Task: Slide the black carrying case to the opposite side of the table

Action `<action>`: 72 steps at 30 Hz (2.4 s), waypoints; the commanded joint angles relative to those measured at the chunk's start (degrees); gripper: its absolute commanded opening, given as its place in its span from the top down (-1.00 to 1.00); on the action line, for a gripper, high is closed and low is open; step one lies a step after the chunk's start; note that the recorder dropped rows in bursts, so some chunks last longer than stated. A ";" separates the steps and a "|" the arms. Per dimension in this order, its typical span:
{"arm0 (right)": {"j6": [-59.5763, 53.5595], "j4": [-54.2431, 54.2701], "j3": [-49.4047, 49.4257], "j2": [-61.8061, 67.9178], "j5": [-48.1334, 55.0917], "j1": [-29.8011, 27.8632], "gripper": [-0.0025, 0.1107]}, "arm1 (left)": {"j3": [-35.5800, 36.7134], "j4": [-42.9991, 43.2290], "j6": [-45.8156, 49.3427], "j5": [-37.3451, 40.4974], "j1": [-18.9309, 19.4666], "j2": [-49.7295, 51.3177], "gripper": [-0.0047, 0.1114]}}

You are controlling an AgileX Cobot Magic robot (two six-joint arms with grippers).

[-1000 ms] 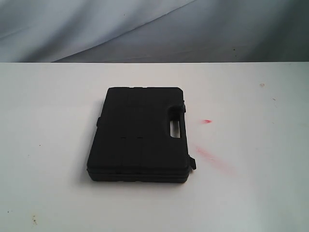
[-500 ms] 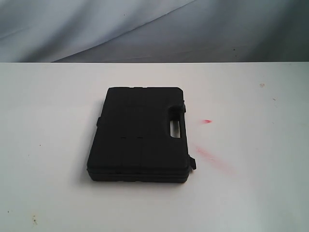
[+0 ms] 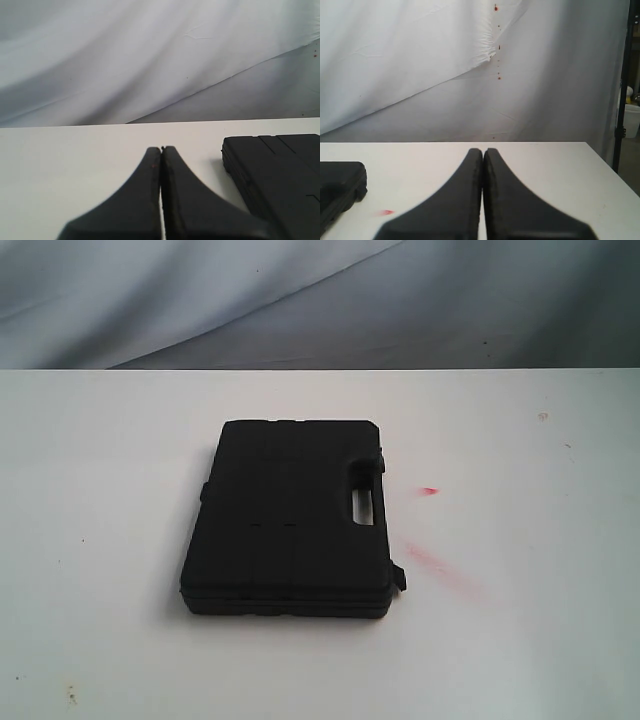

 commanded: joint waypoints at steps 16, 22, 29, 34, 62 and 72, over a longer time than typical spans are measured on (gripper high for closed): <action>0.00 0.27 0.21 -0.35 -0.88 -0.51 0.96 | 0.21 0.12 -0.63 0.08 0.14 -0.26 0.92; 0.00 0.27 0.21 -0.35 -0.88 -0.51 0.96 | 0.21 0.12 -0.63 0.08 0.14 -0.26 0.92; 5.64 2.34 0.21 -0.35 -0.62 -0.40 0.96 | 0.21 0.12 -0.63 0.08 0.14 -0.26 0.92; 8.89 2.75 -0.63 -0.35 0.37 -0.40 0.96 | 0.21 0.12 -0.63 0.08 0.14 -0.26 0.92; 31.03 -22.18 -53.15 58.69 25.76 23.69 0.96 | 0.21 0.12 -0.63 0.08 0.14 -0.26 0.92; 36.62 -27.44 -68.89 77.59 35.97 33.06 0.96 | 0.21 0.12 -0.63 0.08 0.14 -0.26 0.92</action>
